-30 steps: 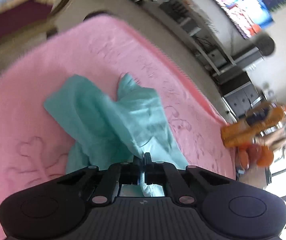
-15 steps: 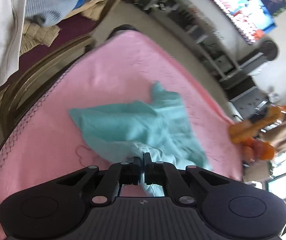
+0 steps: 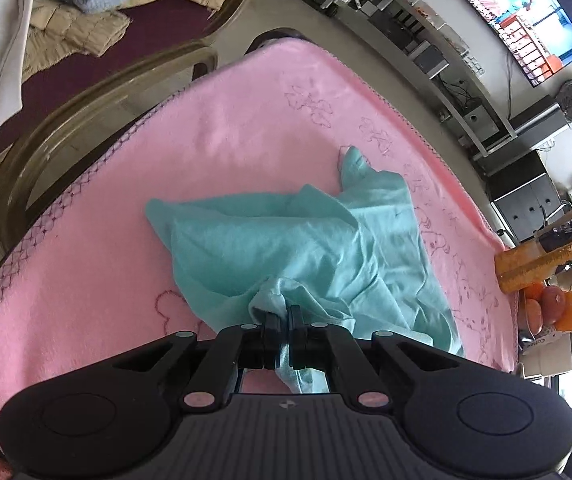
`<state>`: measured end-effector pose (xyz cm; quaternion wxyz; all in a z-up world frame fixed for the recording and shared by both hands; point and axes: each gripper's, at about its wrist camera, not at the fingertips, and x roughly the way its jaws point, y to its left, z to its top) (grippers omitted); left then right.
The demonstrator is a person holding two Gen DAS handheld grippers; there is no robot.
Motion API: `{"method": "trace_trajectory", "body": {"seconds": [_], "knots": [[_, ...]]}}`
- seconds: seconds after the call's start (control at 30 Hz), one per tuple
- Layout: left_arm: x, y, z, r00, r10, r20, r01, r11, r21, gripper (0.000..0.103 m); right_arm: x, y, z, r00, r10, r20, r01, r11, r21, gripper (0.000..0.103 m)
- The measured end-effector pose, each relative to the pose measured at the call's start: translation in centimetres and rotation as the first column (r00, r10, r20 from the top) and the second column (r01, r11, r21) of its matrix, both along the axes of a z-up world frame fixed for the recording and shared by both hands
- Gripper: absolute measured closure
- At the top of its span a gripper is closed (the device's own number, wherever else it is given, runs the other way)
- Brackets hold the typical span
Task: Fold clothes
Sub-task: 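Lift the T-shirt by its edges with both grippers and shake it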
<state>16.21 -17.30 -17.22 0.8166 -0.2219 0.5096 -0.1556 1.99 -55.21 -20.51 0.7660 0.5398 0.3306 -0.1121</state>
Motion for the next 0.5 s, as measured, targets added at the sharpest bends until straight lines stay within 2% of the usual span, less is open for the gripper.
{"method": "trace_trajectory", "body": {"seconds": [0.07, 0.1, 0.2, 0.33, 0.43, 0.5], "knots": [[-0.1, 0.1, 0.0, 1.000, 0.002, 0.003, -0.002, 1.000, 0.004, 0.102, 0.4, 0.1, -0.3, 1.000, 0.005, -0.022, -0.006, 1.000, -0.014, 0.081], [-0.1, 0.1, 0.1, 1.000, 0.002, 0.011, -0.002, 1.000, 0.010, 0.102, 0.5, 0.2, -0.3, 0.999, 0.006, -0.036, -0.007, 1.000, -0.029, 0.096], [-0.6, 0.4, 0.7, 0.999, -0.001, 0.035, 0.001, 1.000, -0.006, 0.102, -0.1, 0.6, 0.5, 1.000, -0.003, -0.025, 0.001, 0.997, -0.076, 0.097], [-1.7, 1.5, 3.5, 0.996, -0.010, 0.091, 0.018, 0.996, -0.085, 0.103, -3.5, 0.3, 4.1, 0.990, -0.099, 0.103, 0.106, 0.993, -0.056, 0.098], [-2.8, 2.3, 8.4, 0.979, -0.016, 0.201, 0.047, 0.988, -0.150, 0.103, -6.2, -0.4, 9.0, 0.960, -0.160, 0.231, 0.171, 0.985, -0.027, 0.098], [-4.7, 3.1, 13.1, 0.949, -0.005, 0.316, 0.075, 0.975, -0.211, 0.103, -7.7, -0.5, 13.2, 0.929, -0.172, 0.328, 0.190, 0.981, -0.026, 0.098]]}}
